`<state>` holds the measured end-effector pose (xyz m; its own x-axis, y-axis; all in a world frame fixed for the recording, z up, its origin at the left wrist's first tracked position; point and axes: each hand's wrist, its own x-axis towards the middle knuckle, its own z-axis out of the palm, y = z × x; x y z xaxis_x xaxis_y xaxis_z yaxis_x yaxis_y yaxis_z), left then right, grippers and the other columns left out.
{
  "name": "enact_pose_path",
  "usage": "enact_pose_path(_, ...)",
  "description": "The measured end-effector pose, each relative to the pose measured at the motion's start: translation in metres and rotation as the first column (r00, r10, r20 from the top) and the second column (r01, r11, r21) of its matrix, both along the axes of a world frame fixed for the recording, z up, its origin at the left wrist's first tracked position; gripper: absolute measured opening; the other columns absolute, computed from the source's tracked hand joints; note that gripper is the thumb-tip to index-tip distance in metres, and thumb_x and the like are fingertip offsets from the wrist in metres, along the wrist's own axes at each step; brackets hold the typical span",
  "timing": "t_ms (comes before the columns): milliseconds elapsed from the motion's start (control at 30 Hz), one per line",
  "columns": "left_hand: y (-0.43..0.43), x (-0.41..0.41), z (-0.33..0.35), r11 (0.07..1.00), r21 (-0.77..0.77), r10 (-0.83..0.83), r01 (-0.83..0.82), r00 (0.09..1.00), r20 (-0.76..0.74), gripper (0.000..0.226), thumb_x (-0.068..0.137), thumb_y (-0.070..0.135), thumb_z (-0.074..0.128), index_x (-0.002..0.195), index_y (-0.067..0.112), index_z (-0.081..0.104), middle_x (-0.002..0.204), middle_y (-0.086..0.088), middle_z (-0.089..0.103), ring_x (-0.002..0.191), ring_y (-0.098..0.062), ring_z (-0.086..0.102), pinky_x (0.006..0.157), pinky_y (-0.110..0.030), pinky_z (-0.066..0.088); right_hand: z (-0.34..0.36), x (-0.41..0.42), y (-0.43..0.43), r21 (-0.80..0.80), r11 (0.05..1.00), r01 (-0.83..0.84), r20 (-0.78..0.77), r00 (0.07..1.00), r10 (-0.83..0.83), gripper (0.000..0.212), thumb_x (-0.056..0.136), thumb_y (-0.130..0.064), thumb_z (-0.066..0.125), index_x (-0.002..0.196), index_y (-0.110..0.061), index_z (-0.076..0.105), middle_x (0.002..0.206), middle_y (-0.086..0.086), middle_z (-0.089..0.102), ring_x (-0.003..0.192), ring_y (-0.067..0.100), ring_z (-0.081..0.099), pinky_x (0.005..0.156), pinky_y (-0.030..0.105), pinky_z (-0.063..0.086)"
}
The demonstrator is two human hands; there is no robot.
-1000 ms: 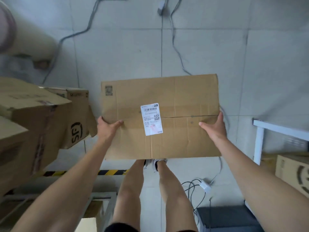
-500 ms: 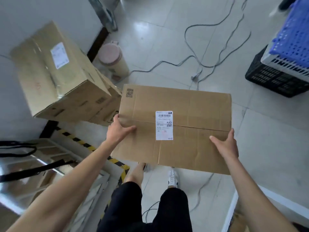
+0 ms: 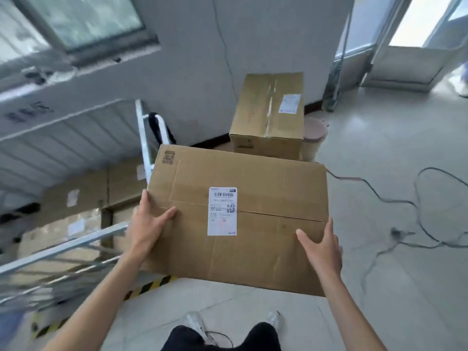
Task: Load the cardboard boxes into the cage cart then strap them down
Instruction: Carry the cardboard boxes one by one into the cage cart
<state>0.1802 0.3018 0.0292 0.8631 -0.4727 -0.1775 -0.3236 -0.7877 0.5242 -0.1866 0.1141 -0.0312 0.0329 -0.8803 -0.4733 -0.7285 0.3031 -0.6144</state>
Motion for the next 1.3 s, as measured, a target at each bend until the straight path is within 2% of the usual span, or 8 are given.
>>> enact_pose_path(133, 0.123, 0.071, 0.019, 0.972, -0.047, 0.231, -0.229, 0.971, 0.053, 0.107, 0.074, 0.067, 0.071, 0.158, 0.022, 0.022, 0.148, -0.015, 0.048, 0.132, -0.034, 0.048, 0.102, -0.051, 0.045, 0.024, 0.127, 0.035, -0.084, 0.963, -0.256, 0.029, 0.965, 0.259, 0.101, 0.080, -0.066, 0.065, 0.158, -0.033, 0.009, 0.155, 0.005, 0.038, 0.140, 0.038, 0.033, 0.107, 0.054, 0.034)
enact_pose_path(267, 0.241, 0.135, 0.014, 0.907, -0.027, 0.421, -0.420, 0.907, 0.003, 0.105, 0.075, 0.067, 0.072, 0.158, 0.025, 0.023, 0.148, -0.012, 0.050, 0.132, -0.035, 0.050, 0.100, -0.050, 0.048, 0.033, 0.250, 0.096, -0.105, 0.887, -0.450, 0.005, 0.891, 0.453, 0.101, 0.081, -0.065, 0.065, 0.159, -0.031, 0.011, 0.157, 0.006, 0.037, 0.140, 0.037, 0.035, 0.108, 0.051, 0.036)
enact_pose_path(500, 0.365, 0.241, -0.014, 0.846, -0.030, 0.525, -0.533, 0.841, -0.131, 0.107, 0.073, 0.071, 0.070, 0.158, 0.028, 0.020, 0.150, -0.013, 0.046, 0.133, -0.036, 0.047, 0.106, -0.055, 0.043, 0.034, 0.400, 0.191, -0.159, 0.824, -0.544, -0.118, 0.839, 0.531, 0.097, 0.080, -0.069, 0.062, 0.158, -0.034, 0.014, 0.153, 0.007, 0.041, 0.137, 0.039, 0.036, 0.103, 0.049, 0.037)
enact_pose_path(633, 0.389, 0.300, -0.015, 0.847, 0.006, 0.528, -0.531, 0.841, -0.120, 0.104, 0.074, 0.076, 0.065, 0.157, 0.033, 0.019, 0.150, -0.015, 0.045, 0.134, -0.038, 0.045, 0.103, -0.053, 0.043, 0.037, 0.457, 0.214, -0.145, 0.837, -0.527, -0.149, 0.848, 0.509, 0.097, 0.079, -0.072, 0.060, 0.157, -0.037, 0.013, 0.152, 0.006, 0.042, 0.137, 0.038, 0.036, 0.100, 0.052, 0.039)
enact_pose_path(767, 0.393, 0.355, -0.016, 0.851, 0.026, 0.525, -0.525, 0.845, -0.099, 0.107, 0.065, 0.086, 0.056, 0.154, 0.039, 0.022, 0.141, -0.014, 0.050, 0.126, -0.040, 0.051, 0.096, -0.053, 0.045, 0.037, 0.497, 0.234, -0.201, 0.853, -0.482, -0.204, 0.872, 0.444, 0.095, 0.079, -0.075, 0.055, 0.156, -0.035, 0.016, 0.148, 0.007, 0.045, 0.134, 0.036, 0.040, 0.097, 0.053, 0.040)
enact_pose_path(900, 0.386, 0.401, -0.024, 0.864, 0.046, 0.504, -0.502, 0.859, -0.089, 0.106, 0.064, 0.090, 0.053, 0.152, 0.041, 0.023, 0.139, -0.011, 0.052, 0.123, -0.037, 0.054, 0.094, -0.052, 0.048, 0.038, 0.538, 0.231, -0.224, 0.857, -0.465, -0.228, 0.880, 0.418, 0.097, 0.074, -0.079, 0.050, 0.155, -0.034, 0.020, 0.144, 0.009, 0.049, 0.130, 0.037, 0.043, 0.097, 0.053, 0.040)
enact_pose_path(1100, 0.379, 0.475, -0.033, 0.848, 0.074, 0.530, -0.525, 0.844, -0.087, 0.105, 0.061, 0.090, 0.051, 0.150, 0.040, 0.027, 0.133, -0.010, 0.056, 0.120, -0.037, 0.055, 0.093, -0.050, 0.045, 0.031, 0.622, 0.207, -0.208, 0.827, -0.523, -0.271, 0.843, 0.465, 0.089, 0.081, -0.073, 0.055, 0.154, -0.035, 0.021, 0.140, 0.011, 0.052, 0.128, 0.037, 0.046, 0.098, 0.052, 0.039)
enact_pose_path(1300, 0.356, 0.583, -0.043, 0.853, 0.116, 0.521, -0.509, 0.847, -0.111, 0.085, 0.064, 0.082, 0.055, 0.137, 0.040, 0.041, 0.131, -0.007, 0.062, 0.120, -0.035, 0.057, 0.098, -0.051, 0.044, 0.003, 0.746, 0.172, -0.127, 0.785, -0.606, -0.190, 0.792, 0.581, 0.065, 0.085, -0.059, 0.057, 0.143, -0.033, 0.040, 0.127, 0.012, 0.061, 0.119, 0.039, 0.052, 0.095, 0.048, 0.043)
